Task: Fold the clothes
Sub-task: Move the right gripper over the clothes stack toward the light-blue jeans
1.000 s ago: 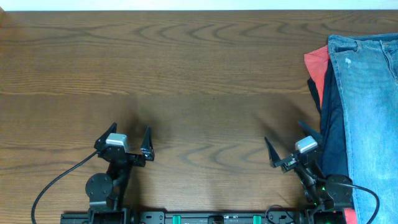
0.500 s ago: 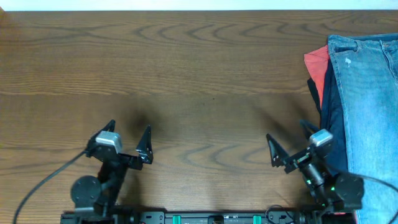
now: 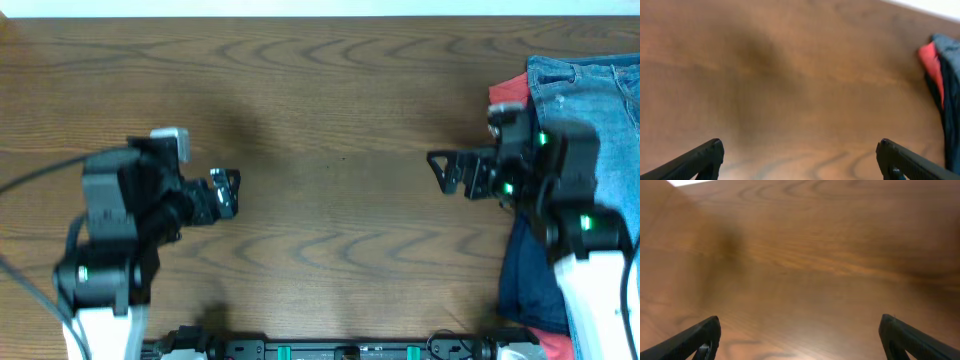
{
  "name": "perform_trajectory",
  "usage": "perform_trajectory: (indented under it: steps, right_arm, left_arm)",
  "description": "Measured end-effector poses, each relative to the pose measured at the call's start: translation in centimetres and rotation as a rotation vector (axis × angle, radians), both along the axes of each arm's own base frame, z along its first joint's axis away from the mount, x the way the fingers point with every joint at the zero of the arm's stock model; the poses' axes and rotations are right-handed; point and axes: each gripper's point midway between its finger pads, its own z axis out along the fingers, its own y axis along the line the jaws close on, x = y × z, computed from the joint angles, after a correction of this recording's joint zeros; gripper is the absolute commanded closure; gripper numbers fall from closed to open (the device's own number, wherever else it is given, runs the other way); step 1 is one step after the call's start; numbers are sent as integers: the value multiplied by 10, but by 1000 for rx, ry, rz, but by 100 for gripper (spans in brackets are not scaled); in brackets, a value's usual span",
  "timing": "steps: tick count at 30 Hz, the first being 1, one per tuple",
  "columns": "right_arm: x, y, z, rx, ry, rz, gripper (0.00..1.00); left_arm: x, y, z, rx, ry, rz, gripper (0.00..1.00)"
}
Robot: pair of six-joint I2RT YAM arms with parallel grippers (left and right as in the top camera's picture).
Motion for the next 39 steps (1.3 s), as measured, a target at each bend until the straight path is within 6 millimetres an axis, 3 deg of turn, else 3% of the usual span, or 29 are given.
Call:
perform_trajectory:
  steps: [4, 8, 11, 13, 19, 20, 25, 31, 36, 39]
  right_arm:
    - [12, 16, -8, 60, 79, 79, 1]
    - [22, 11, -37, 62, 188, 48, 1]
    - [30, -15, -60, 19, 302, -76, 1]
    - [45, -44, -68, -39, 354, -190, 1]
    - [102, -135, -54, -221, 360, -492, 1]
    - [110, -147, -52, -241, 353, -530, 5]
    - [137, -205, -68, -323, 333, -705, 13]
    - [145, -237, -121, -346, 417, -776, 27]
    - [144, -240, -160, -363, 494, -767, 29]
    - [143, -239, -173, -367, 525, -760, 34]
  left_arm:
    - [12, 0, -15, -6, 117, -1, 2]
    - [17, -6, -27, -45, 178, -12, 2]
    - [17, -9, -30, -65, 195, -19, 2]
    - [17, -10, -30, -73, 197, -25, 2]
    - [17, -12, -29, -79, 196, -29, 2]
    - [17, -12, -29, -79, 196, -29, 2]
    - [17, -12, -29, -79, 197, -29, 2]
    - [17, -12, -29, -79, 196, -29, 2]
    - [17, -12, -29, -79, 197, -29, 2]
    - [17, -12, -29, -79, 197, -29, 2]
